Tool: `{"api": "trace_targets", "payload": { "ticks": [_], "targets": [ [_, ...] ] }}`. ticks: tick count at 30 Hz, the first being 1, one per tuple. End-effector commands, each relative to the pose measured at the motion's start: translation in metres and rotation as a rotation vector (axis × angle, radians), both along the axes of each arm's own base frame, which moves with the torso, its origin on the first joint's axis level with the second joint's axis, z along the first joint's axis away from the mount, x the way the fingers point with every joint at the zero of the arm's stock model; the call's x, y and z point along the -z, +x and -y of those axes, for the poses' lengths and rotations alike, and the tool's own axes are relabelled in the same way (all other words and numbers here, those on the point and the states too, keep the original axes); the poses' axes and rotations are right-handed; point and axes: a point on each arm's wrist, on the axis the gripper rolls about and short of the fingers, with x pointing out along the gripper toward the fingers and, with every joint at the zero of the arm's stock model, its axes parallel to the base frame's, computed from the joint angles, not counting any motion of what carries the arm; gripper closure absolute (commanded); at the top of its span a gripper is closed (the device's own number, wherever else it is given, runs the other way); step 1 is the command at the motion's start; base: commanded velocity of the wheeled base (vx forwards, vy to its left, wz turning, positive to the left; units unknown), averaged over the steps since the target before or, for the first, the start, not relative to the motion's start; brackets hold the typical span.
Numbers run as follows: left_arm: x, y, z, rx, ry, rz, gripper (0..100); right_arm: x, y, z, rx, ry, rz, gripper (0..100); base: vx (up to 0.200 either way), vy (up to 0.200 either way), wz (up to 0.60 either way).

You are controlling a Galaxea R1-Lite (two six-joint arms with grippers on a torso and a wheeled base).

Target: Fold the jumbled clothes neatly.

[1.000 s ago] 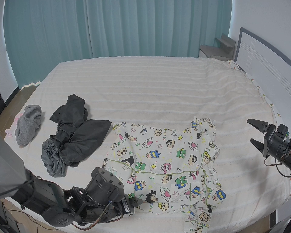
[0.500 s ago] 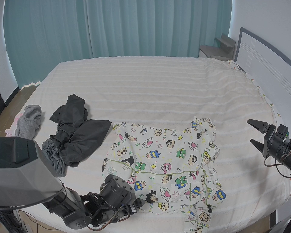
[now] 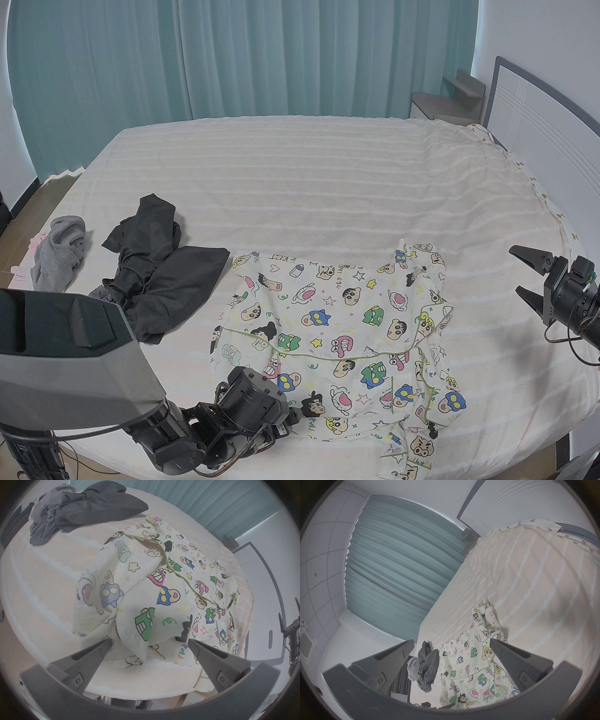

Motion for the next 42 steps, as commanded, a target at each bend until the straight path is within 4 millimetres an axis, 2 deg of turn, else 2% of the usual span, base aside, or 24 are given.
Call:
{"api": "trace_targets", "payload": {
  "ticks": [1,3,4,11,16,20,24,28,29,42],
  "targets": [
    [0.007,0.001,0.0,-0.004,0.014,-0.01,0,0.001,0.0,0.0,-0.001,0.0,-0.003,0,0.0,0.0,0.0],
    [0.006,0.001,0.001,-0.014,0.015,0.011,0,0.001,0.0,0.0,-0.001,-0.004,-0.003,0,0.0,0.0,0.0],
    [0.006,0.002,0.001,-0.016,0.016,0.016,100,0.001,0.0,0.0,-0.002,-0.007,-0.002,0,0.0,0.0,0.0],
    [0.007,0.001,-0.002,-0.062,0.064,0.068,100,0.004,-0.002,-0.001,-0.01,-0.038,0.0,0,0.0,0.0,0.0],
    [0.01,-0.005,-0.012,-0.088,0.119,0.075,100,0.002,-0.003,-0.001,-0.011,-0.037,0.005,0,0.0,0.0,0.0],
    [0.001,0.0,-0.016,-0.115,0.115,0.109,100,0.002,-0.003,-0.001,-0.013,-0.037,0.007,0,0.0,0.0,0.0],
    [-0.029,0.008,-0.026,-0.13,0.081,0.212,100,0.002,-0.004,-0.002,-0.014,-0.037,0.008,0,0.0,0.0,0.0],
    [-0.041,0.014,-0.034,-0.14,0.081,0.26,100,0.002,-0.004,-0.002,-0.014,-0.037,0.008,0,0.0,0.0,0.0],
    [-0.047,0.022,-0.043,-0.155,0.092,0.292,100,0.002,-0.004,-0.002,-0.014,-0.037,0.008,0,0.0,0.0,0.0],
    [-0.049,0.062,-0.09,-0.235,0.146,0.39,100,0.003,-0.003,-0.002,-0.016,-0.035,0.002,0,0.0,0.0,0.0]
  ]
}}
